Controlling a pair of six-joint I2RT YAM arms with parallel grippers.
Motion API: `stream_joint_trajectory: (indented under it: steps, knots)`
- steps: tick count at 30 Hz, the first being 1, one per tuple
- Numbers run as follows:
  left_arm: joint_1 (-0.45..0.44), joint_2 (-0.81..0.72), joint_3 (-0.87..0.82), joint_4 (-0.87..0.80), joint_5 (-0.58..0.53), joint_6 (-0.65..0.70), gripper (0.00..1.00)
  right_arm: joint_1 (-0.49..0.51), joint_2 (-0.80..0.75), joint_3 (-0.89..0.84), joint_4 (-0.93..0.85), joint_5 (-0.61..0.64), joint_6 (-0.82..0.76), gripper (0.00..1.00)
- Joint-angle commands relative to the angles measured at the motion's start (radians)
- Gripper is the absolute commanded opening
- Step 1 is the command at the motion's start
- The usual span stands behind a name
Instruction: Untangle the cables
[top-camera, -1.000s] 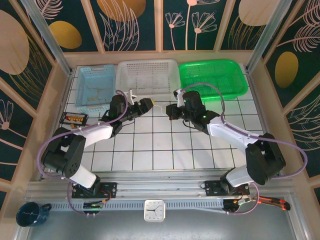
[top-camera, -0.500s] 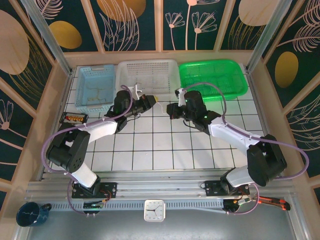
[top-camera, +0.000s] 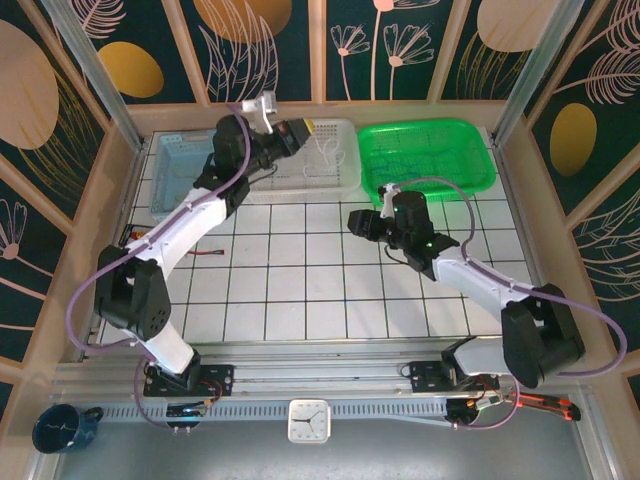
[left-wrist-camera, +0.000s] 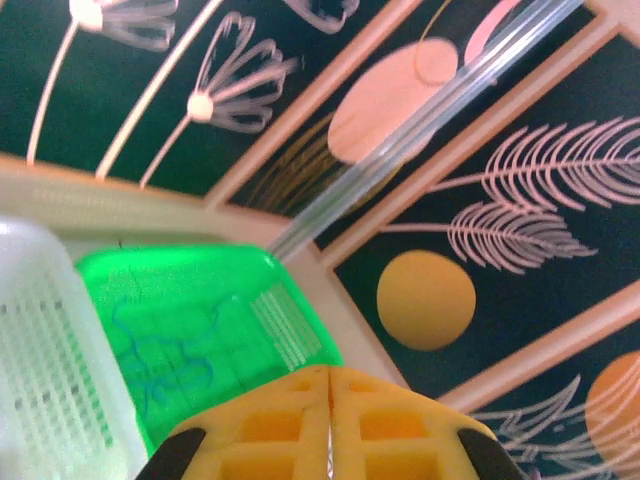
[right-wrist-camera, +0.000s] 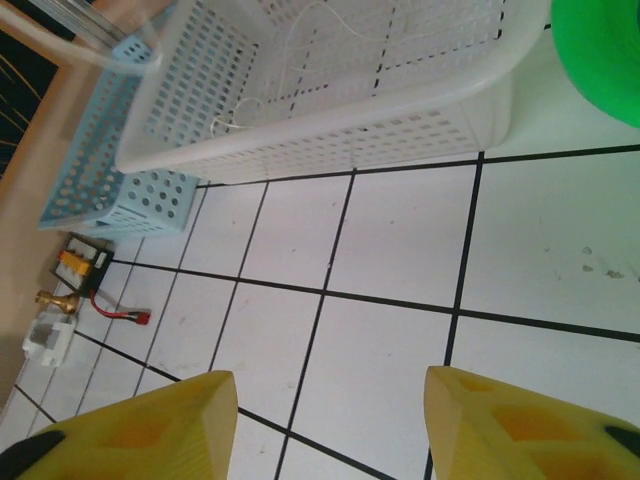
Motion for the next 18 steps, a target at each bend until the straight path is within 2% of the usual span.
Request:
stream_joint_trajectory:
  steps: [1,10,14,18]
  knots:
    - [0.029,0.094,0.132,-0.117,0.005,0.077,0.00,-0.006,-0.067,-0.020,0.022,0.004,0.008,0.57]
    - [0.070,0.318,0.537,-0.344,-0.042,0.198,0.00,-0.026,-0.174,-0.046,-0.038,0.036,-0.001,0.63]
    - [0.082,0.393,0.589,-0.374,-0.068,0.225,0.00,-0.048,-0.217,-0.061,-0.061,0.043,-0.004,0.64]
    - [0.088,0.430,0.564,-0.383,-0.098,0.266,0.00,-0.065,-0.249,-0.073,-0.079,0.042,-0.009,0.65]
